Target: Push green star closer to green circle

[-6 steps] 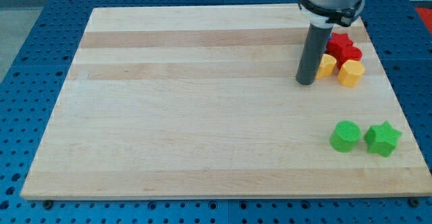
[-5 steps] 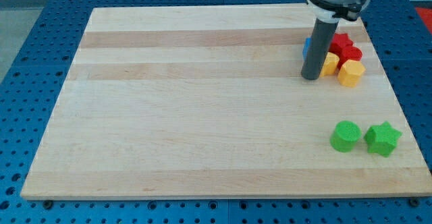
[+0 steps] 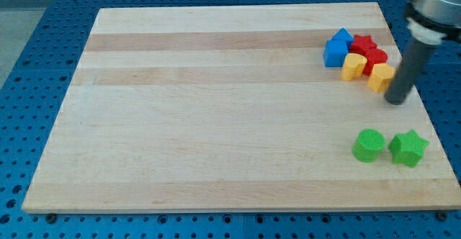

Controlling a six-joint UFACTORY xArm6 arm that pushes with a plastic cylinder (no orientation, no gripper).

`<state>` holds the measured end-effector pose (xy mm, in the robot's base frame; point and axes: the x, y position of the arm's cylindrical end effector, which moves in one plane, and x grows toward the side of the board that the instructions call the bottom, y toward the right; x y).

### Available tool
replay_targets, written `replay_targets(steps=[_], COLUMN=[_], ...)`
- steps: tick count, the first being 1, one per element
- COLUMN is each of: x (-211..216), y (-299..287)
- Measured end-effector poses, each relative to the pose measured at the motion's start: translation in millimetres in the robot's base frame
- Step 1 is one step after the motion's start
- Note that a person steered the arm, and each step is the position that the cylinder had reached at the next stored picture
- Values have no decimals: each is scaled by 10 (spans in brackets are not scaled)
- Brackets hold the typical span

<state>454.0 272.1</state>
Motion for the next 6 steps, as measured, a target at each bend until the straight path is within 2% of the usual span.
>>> replay_targets(steps=[2, 4, 6], x=[147, 73, 407], y=[598, 605, 731])
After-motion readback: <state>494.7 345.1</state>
